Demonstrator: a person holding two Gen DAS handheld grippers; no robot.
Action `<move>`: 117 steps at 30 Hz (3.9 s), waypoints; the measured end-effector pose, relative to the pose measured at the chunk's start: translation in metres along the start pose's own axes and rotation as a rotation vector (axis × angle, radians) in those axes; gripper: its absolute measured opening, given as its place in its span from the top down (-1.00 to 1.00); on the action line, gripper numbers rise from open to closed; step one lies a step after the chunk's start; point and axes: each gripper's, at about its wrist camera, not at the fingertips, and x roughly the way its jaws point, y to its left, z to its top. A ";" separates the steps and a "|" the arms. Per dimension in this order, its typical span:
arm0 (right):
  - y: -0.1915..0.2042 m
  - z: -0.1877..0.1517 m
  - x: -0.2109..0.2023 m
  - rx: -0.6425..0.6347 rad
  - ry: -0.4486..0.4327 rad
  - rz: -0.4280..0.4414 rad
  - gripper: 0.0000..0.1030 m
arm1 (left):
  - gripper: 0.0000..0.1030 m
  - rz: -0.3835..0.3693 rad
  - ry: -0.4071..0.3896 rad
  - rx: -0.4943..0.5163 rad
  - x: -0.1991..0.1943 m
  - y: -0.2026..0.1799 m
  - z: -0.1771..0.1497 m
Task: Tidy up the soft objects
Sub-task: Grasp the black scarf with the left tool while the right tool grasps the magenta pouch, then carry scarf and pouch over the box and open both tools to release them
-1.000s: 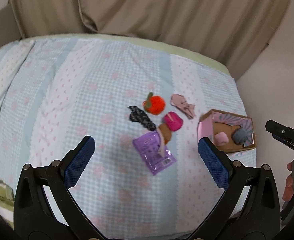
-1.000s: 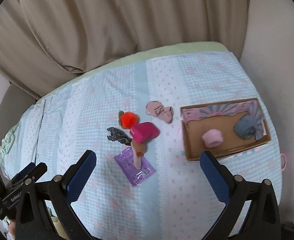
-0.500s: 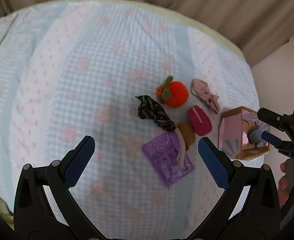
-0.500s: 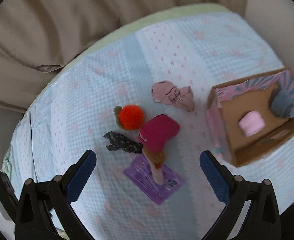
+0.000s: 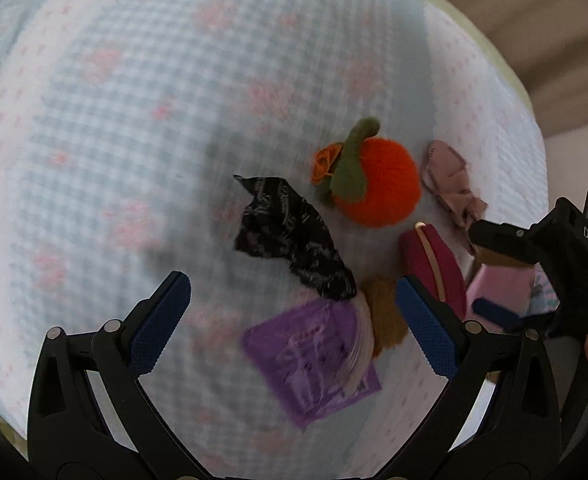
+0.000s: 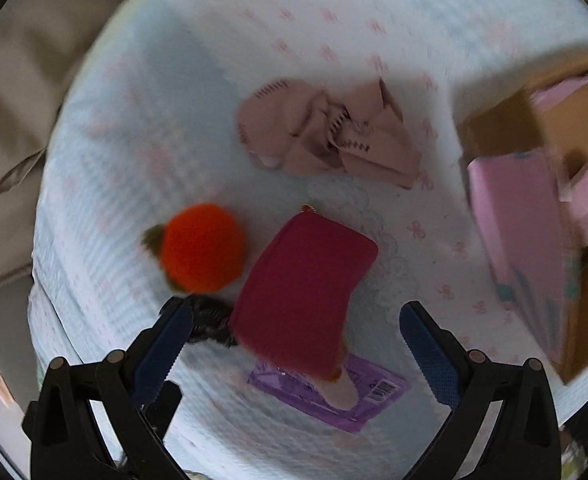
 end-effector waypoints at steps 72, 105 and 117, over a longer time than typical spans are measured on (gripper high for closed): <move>-0.041 -0.199 -0.264 -0.479 -0.507 0.077 0.08 | 0.31 -0.126 -0.333 0.231 -0.236 -0.130 -0.152; -0.274 0.025 -0.254 -0.470 -0.380 0.034 0.08 | 0.31 -0.016 -0.075 0.422 -0.006 -0.397 -0.161; -0.267 0.076 -0.196 -0.451 -0.278 0.072 -0.01 | -0.17 0.082 0.036 0.497 0.067 -0.409 -0.133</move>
